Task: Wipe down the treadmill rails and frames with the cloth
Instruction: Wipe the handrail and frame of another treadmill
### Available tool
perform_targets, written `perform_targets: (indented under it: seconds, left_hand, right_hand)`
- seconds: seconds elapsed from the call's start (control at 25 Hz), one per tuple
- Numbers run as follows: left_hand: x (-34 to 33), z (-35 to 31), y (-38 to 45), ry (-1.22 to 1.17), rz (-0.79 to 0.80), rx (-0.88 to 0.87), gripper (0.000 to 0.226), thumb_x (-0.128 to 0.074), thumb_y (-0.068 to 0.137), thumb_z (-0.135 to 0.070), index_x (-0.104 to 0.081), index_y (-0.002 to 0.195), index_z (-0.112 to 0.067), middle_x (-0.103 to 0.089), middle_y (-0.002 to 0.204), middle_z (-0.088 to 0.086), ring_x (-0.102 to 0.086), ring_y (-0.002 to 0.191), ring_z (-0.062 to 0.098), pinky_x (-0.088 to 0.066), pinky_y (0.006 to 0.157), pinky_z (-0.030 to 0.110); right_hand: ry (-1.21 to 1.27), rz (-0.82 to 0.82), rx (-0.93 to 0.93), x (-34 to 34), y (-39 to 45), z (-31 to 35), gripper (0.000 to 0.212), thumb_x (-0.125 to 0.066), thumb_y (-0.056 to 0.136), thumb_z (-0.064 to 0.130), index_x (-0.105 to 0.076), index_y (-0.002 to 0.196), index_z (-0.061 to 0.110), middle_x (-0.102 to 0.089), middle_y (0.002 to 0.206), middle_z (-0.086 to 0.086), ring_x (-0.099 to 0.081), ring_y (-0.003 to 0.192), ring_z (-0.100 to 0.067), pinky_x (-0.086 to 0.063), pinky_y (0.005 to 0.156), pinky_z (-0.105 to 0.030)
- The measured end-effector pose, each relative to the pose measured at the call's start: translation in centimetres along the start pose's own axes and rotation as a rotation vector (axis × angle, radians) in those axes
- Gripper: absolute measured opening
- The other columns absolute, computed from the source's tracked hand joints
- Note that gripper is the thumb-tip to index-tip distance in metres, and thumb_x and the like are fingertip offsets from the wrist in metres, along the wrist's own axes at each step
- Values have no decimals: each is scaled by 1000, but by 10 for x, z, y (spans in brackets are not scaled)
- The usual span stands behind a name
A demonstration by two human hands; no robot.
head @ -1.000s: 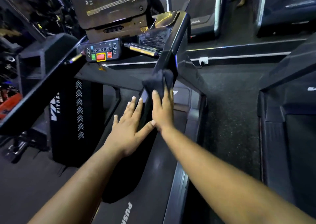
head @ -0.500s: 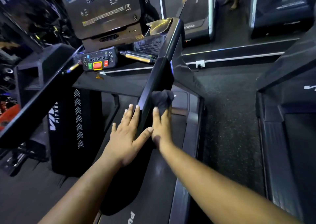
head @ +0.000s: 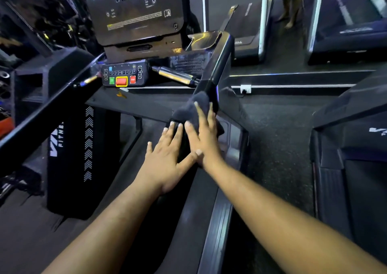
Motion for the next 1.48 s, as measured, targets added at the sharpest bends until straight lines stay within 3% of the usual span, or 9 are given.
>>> perform_targets:
  seconds: [0.28, 0.44, 0.56, 0.8, 1.0, 1.12, 1.2, 1.32, 1.48]
  left_hand:
    - [0, 1, 11, 15, 7, 24, 99, -13, 75, -87, 8, 157, -37, 18, 164, -15, 16, 150, 2, 3, 124, 50]
    - [0, 3, 24, -9, 2, 42, 102, -15, 73, -89, 6, 158, -36, 16, 166, -11, 13, 152, 5, 1, 124, 53]
    - [1, 2, 28, -18, -6, 42, 101, -15, 73, -89, 6, 157, -38, 17, 165, -12, 15, 150, 3, 2, 124, 53]
    - [2, 2, 30, -32, -7, 51, 99, -16, 74, -88, 6, 157, -40, 16, 165, -14, 14, 150, 2, 3, 124, 53]
    - [4, 0, 30, -73, -4, 54, 102, -15, 72, -88, 4, 158, -36, 14, 166, -12, 12, 151, 4, 0, 123, 54]
    - [5, -2, 28, -70, -28, 37, 103, -16, 73, -88, 5, 158, -34, 13, 166, -11, 12, 152, 5, 0, 123, 54]
    - [6, -2, 28, -75, -27, 33, 103, -16, 74, -88, 6, 158, -33, 14, 166, -11, 11, 152, 6, 0, 124, 53]
    - [5, -3, 27, -88, -24, 31, 101, -16, 76, -86, 9, 158, -33, 15, 165, -12, 12, 151, 4, 0, 124, 53]
    - [6, 0, 27, -133, -56, 15, 101, -18, 80, -84, 18, 156, -29, 22, 163, -15, 16, 149, 0, 2, 124, 51]
  right_hand:
    - [-496, 102, 11, 26, 147, 7, 48, -47, 98, 49, -47, 143, 33, -2, 168, 4, 7, 154, -30, -8, 117, -67]
    - [-386, 203, 122, 5, 91, 11, 48, -44, 101, 49, -47, 144, 29, -8, 168, -1, 7, 154, -30, -6, 123, -53]
    - [-501, 221, 218, 11, 104, 13, 49, -39, 101, 53, -46, 145, 33, -11, 167, 3, 4, 154, -27, -7, 118, -62]
    - [-454, 147, -82, 40, 227, -12, 48, -36, 102, 48, -42, 148, 35, -3, 168, 2, 3, 153, -34, -12, 122, -58]
    - [-209, 115, 47, 14, 103, 1, 46, -47, 103, 35, -45, 147, 27, -7, 168, -5, 0, 154, -31, -6, 124, -44]
    - [-174, 176, 132, 14, 76, -6, 52, -43, 103, 41, -33, 153, 31, 3, 168, -3, 4, 154, -26, -7, 122, -56]
    - [-168, 102, 20, 28, 120, -15, 55, -38, 104, 46, -25, 156, 35, 7, 168, -3, 7, 154, -28, -7, 118, -66]
    - [-26, -68, -213, 38, 124, -19, 56, -42, 104, 43, -26, 156, 32, 1, 168, -8, 1, 154, -30, -12, 122, -56]
    - [-263, 80, 127, 10, 62, 5, 47, -49, 101, 38, -48, 146, 26, -11, 167, -5, -4, 154, -30, -9, 124, -51]
Point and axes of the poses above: each hand's wrist, its own y-axis towards the middle knuckle, its own x-axis out of the back of the hand, z = x × y, the point moved 10 cm from there along y, towards the middle knuckle
